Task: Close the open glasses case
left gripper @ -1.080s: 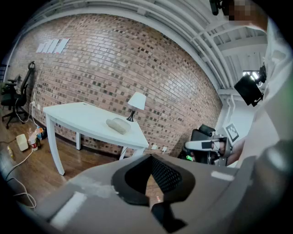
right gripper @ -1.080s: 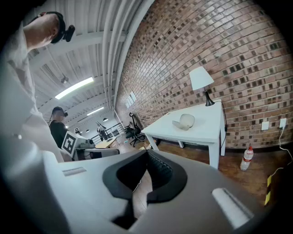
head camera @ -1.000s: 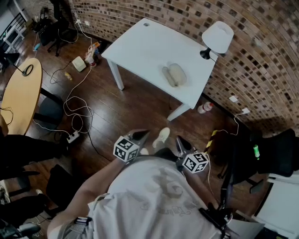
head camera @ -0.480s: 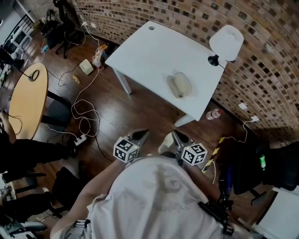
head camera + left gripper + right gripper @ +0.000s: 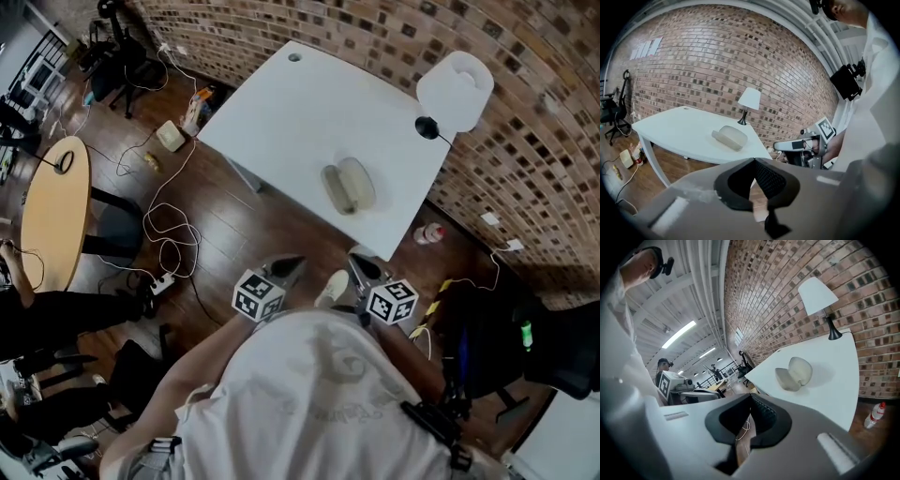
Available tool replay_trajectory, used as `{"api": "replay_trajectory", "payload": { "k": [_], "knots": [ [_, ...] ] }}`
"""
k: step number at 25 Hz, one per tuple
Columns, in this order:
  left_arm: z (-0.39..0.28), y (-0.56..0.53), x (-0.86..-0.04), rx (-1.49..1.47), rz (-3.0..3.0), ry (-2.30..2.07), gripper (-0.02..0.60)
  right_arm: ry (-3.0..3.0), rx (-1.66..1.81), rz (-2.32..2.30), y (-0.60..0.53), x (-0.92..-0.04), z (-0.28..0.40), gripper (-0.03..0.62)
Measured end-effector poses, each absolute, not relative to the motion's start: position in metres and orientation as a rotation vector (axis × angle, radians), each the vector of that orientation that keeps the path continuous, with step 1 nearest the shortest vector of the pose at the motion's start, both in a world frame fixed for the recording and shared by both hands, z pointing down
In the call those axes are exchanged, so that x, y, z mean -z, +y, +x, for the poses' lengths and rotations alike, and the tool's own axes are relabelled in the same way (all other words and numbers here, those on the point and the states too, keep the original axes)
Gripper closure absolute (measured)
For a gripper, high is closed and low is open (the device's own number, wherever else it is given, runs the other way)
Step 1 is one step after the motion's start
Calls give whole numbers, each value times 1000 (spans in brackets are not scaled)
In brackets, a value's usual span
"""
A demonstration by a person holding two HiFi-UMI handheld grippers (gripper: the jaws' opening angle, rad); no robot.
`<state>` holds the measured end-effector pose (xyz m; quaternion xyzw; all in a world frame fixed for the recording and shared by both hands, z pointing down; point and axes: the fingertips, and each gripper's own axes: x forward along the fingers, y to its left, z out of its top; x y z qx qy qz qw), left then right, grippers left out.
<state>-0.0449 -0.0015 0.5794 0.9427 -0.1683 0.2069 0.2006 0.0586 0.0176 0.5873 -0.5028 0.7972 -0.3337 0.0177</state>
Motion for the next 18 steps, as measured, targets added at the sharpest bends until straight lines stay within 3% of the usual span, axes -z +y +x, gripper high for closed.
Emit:
{"api": "replay_trajectory", "payload": {
  "k": [18],
  "knots": [
    [39,-58,-578,-687,2656,-414,575,2364,1045,-1606,-28,-592,149,586]
  ]
}}
